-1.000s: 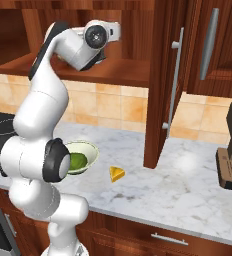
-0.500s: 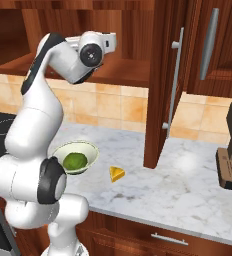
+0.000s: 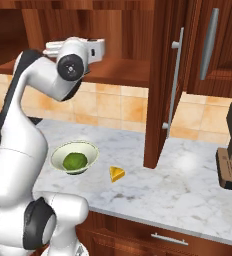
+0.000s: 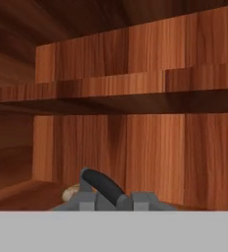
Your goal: Pick the cheese from the fridge and the cheese grater from the cabinet and place them next to the salad bowl.
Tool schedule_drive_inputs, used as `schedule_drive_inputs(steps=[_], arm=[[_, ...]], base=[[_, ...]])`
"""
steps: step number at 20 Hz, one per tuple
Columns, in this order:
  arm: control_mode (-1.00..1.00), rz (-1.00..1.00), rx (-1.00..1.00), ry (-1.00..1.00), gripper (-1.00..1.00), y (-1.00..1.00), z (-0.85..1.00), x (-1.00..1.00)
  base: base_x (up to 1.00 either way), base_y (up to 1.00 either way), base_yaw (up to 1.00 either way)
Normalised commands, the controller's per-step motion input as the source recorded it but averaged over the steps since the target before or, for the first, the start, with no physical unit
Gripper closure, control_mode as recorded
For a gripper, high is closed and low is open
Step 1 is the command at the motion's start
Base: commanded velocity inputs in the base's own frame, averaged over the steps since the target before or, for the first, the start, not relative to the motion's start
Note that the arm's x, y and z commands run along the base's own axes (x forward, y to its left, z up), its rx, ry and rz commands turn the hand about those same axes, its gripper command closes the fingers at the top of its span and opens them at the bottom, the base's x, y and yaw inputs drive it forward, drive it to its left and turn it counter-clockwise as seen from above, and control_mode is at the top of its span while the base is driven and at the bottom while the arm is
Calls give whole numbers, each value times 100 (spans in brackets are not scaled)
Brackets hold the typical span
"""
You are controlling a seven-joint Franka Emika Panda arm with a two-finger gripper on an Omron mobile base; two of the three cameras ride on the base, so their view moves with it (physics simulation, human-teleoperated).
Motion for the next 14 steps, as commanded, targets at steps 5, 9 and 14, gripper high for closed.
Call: schedule_drive_inputs(steps=[5,9,14], arm=[[-100,0,0,10,100,3,-23,-100],[-100,4,-2,0,100,12,-52,-60],[-100,5,-2,2,100,13,-39,-7]], base=[[0,0,0],[0,0,0],[0,0,0]])
